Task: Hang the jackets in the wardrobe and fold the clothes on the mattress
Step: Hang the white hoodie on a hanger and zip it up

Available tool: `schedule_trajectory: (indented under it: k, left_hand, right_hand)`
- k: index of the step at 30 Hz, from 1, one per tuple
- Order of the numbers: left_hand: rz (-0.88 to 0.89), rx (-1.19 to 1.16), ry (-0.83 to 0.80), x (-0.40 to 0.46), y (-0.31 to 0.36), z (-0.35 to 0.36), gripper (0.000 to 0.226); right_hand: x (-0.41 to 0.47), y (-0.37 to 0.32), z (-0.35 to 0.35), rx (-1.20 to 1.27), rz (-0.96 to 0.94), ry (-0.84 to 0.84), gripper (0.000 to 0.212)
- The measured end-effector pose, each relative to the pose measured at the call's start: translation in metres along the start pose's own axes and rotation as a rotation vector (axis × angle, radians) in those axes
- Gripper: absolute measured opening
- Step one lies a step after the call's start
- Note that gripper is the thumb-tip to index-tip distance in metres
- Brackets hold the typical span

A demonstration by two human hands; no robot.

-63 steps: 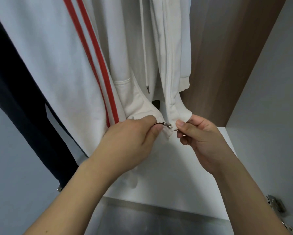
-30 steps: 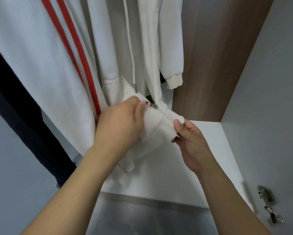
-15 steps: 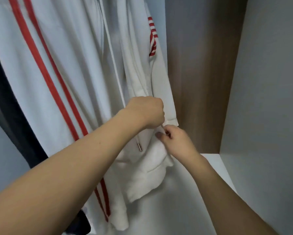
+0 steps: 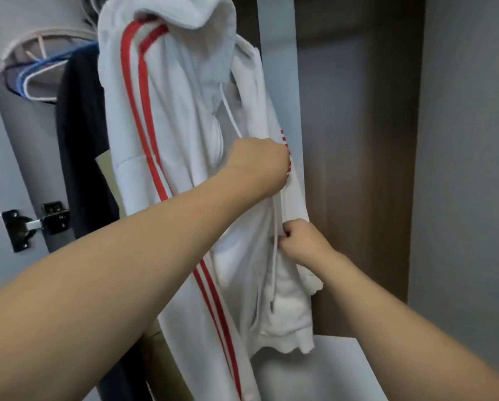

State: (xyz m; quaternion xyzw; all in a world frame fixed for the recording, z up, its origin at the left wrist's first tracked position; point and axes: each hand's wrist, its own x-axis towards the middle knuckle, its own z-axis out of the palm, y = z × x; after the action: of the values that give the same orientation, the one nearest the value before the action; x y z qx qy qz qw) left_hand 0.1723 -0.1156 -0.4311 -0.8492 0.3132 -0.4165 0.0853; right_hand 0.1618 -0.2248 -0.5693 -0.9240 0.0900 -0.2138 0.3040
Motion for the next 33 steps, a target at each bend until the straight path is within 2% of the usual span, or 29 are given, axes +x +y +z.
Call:
schedule_trajectory:
  k: [3,4,5,7,9,11,13,15,17,21,22,27,30,33]
  left_hand:
    - [-0.049,0.055,0.151,0.016,-0.019,-0.016,0.018]
    - [-0.056,0.057,0.180,0.021,-0.027,-0.018,0.019]
    - [-0.043,0.057,0.181,0.027,-0.033,-0.018,0.026]
    - [0.040,0.056,0.106,0.034,-0.041,-0.023,0.033]
    - [0.099,0.075,0.049,0.041,-0.042,-0.025,0.025]
    - [0.093,0.119,0.110,0.054,-0.046,-0.033,0.019]
    - [0.034,0.187,0.219,0.070,-0.055,-0.043,0.020]
    - [-0.050,0.221,0.320,0.084,-0.072,-0.055,0.027]
    - [-0.075,0.259,0.355,0.095,-0.088,-0.063,0.028]
    - [0.044,0.431,0.226,0.114,-0.096,-0.068,0.028]
    - [0.040,0.468,0.210,0.119,-0.098,-0.071,0.029]
    - [-0.044,0.540,0.197,0.140,-0.112,-0.089,0.027]
    - [-0.059,0.311,0.135,0.144,-0.111,-0.082,0.012]
    - [-0.041,0.122,0.063,0.147,-0.132,-0.074,0.019]
  right_hand:
    - [0.004,0.006,-0.010,-0.186,0.155,-0.256,0.019]
    - [0.007,0.003,-0.018,-0.194,0.167,-0.292,0.018]
    - [0.011,-0.002,-0.027,-0.150,0.135,-0.270,0.020]
    - [0.026,-0.025,-0.047,0.062,-0.004,-0.087,0.024]
    - [0.037,-0.050,-0.062,0.177,-0.116,0.086,0.026]
    - [0.047,-0.067,-0.067,0.125,-0.110,0.147,0.031]
    - [0.051,-0.069,-0.067,-0.011,-0.025,0.075,0.026]
    - [0.051,-0.071,-0.067,-0.150,0.043,-0.088,0.022]
    - [0.058,-0.082,-0.077,-0.199,0.028,-0.132,0.022]
    - [0.085,-0.124,-0.110,0.034,-0.152,0.226,0.036]
    - [0.091,-0.133,-0.115,0.047,-0.174,0.263,0.035]
    - [0.107,-0.151,-0.124,-0.017,-0.119,0.167,0.027]
    - [0.107,-0.153,-0.132,-0.127,-0.079,0.102,0.016]
    - [0.103,-0.145,-0.129,-0.134,-0.076,0.074,0.019]
